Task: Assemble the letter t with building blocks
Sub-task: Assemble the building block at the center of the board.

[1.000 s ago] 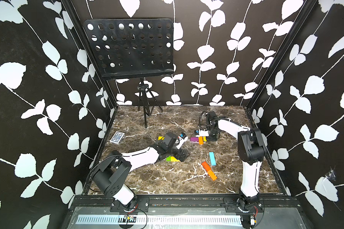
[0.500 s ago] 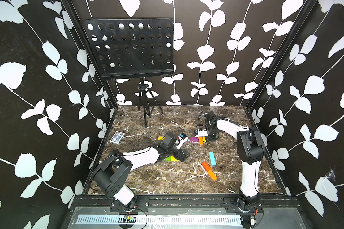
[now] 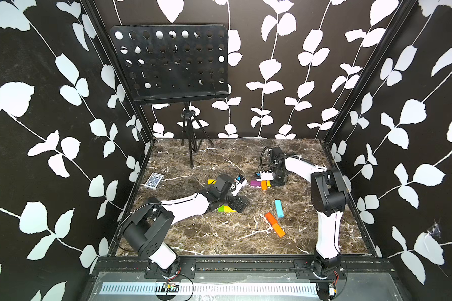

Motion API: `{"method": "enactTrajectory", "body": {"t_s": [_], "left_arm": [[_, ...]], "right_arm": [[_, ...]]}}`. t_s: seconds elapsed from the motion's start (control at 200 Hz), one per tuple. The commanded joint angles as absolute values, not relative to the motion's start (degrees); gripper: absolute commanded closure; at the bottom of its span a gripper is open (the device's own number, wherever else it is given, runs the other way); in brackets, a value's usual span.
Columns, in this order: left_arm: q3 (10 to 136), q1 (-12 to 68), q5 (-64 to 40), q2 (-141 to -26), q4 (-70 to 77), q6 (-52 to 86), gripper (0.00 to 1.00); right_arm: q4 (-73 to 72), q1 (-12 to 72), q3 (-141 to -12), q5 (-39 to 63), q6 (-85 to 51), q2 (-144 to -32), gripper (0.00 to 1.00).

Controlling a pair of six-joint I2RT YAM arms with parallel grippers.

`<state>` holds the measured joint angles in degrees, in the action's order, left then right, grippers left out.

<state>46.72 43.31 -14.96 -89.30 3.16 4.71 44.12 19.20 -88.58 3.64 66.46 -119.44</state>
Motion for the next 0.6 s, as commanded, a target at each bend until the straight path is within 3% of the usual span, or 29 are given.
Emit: {"method": "enactTrajectory", "body": {"t_s": [0.0, 0.595], "left_arm": [[46.0, 43.3, -15.1, -89.4, 3.5, 4.7, 0.01], [46.2, 43.2, -15.4, -90.3, 3.9, 4.8, 0.01]], "right_arm": [[46.1, 20.0, -89.9, 4.0, 67.4, -121.2, 0.80], [47.2, 20.2, -90.1, 4.2, 68.0, -121.2, 0.80]]}}
